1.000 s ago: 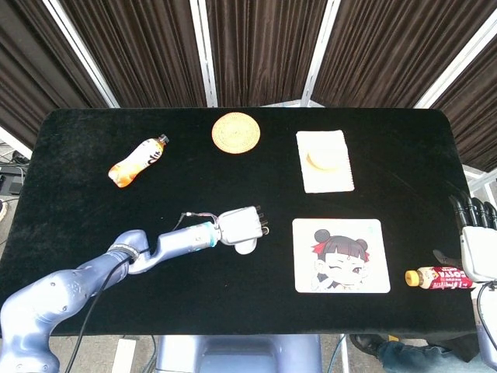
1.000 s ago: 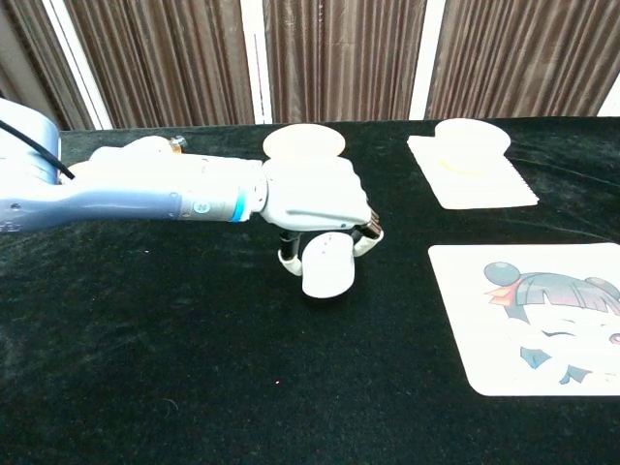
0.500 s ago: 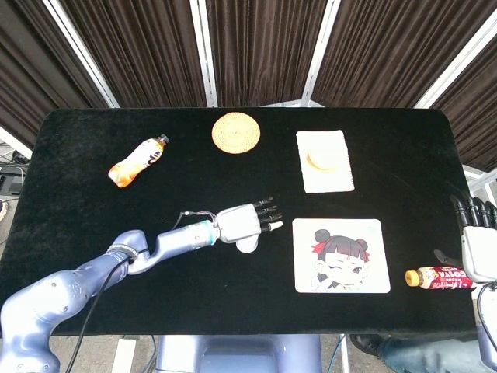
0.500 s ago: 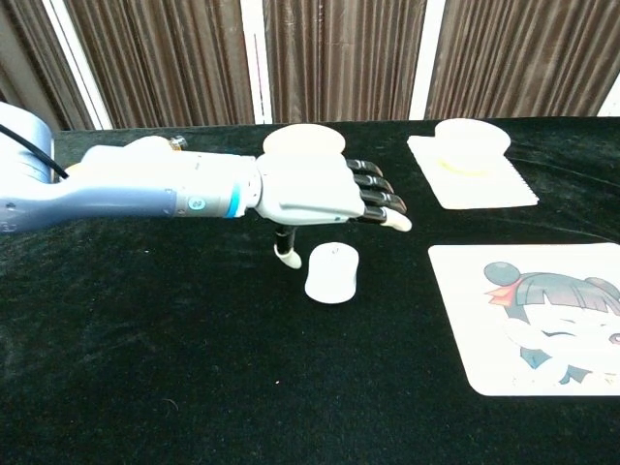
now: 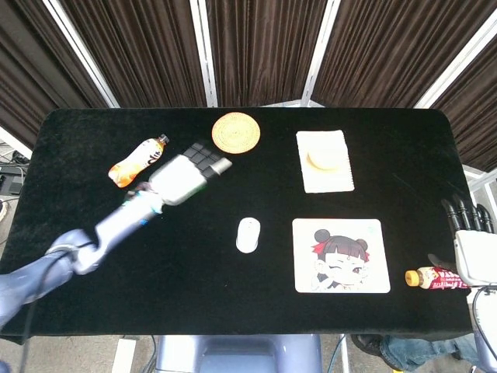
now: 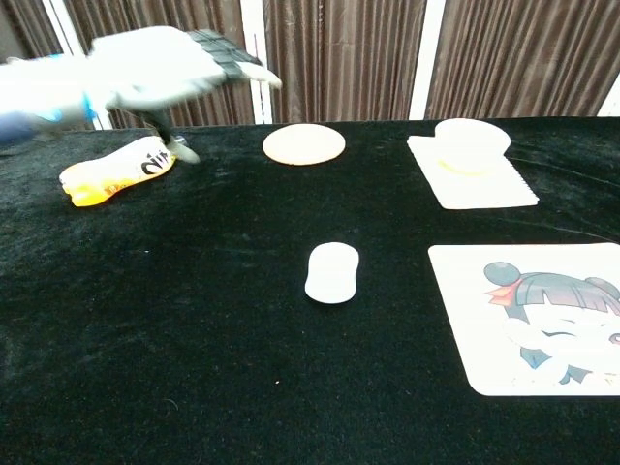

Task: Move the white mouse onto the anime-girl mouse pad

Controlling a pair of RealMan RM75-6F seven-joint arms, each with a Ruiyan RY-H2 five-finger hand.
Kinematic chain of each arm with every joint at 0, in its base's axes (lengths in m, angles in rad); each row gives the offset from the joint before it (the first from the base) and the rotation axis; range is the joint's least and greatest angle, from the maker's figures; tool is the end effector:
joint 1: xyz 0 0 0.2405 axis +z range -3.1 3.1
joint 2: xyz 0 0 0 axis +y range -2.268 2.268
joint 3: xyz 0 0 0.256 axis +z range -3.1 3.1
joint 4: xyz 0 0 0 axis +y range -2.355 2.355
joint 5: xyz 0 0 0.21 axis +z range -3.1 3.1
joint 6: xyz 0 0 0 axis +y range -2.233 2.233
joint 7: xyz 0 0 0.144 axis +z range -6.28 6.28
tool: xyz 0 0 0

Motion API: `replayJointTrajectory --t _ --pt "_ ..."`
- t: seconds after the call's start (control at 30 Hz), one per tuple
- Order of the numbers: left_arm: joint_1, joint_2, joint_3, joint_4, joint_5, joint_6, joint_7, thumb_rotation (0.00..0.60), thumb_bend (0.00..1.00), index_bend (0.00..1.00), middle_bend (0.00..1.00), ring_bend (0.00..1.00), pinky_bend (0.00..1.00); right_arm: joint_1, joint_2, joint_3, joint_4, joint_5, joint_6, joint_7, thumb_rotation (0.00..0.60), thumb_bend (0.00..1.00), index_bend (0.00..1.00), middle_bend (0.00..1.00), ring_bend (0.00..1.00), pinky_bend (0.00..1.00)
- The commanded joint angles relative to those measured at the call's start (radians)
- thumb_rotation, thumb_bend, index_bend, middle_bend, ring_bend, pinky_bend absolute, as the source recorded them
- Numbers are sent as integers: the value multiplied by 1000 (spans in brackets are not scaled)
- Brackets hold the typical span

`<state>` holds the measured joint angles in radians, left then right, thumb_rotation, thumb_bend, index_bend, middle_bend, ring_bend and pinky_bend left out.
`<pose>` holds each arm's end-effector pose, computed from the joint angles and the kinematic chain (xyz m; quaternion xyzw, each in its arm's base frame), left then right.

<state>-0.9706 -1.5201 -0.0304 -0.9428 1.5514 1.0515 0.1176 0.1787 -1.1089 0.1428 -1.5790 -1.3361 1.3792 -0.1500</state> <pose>-0.1364 0.4326 0.0398 -0.8203 -0.0419 -0.3540 0.4473 -0.3172 -0.2300 0.1753 0.5934 -0.3489 0.3354 0.6432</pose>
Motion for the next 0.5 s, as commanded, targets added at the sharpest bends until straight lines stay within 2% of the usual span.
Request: replayJointTrajectory --t 0.03,0.1,0.3,0.43,0.5 --pt "180 144 -89 -233 -208 102 89 600 0 17 0 0 0 15 -1 -8 -9 -21 -16 -17 600 0 51 0 0 0" --pt "254 212 -107 -377 -296 148 142 600 0 0 0 0 0 36 1 -17 -16 -50 -40 -35 600 0 51 0 0 0" --pt "419 349 -128 -677 -472 274 205 600 0 0 0 0 0 129 15 -44 -45 -183 -129 -81 600 0 51 0 0 0" --pt "487 395 -126 -772 -526 334 222 600 0 0 0 0 0 217 18 -58 -52 -285 -214 -74 600 0 52 6 0 0" --pt "525 404 -122 -809 -554 369 237 600 0 0 0 0 0 294 7 -64 -56 -356 -291 -76 600 0 53 33 0 0"
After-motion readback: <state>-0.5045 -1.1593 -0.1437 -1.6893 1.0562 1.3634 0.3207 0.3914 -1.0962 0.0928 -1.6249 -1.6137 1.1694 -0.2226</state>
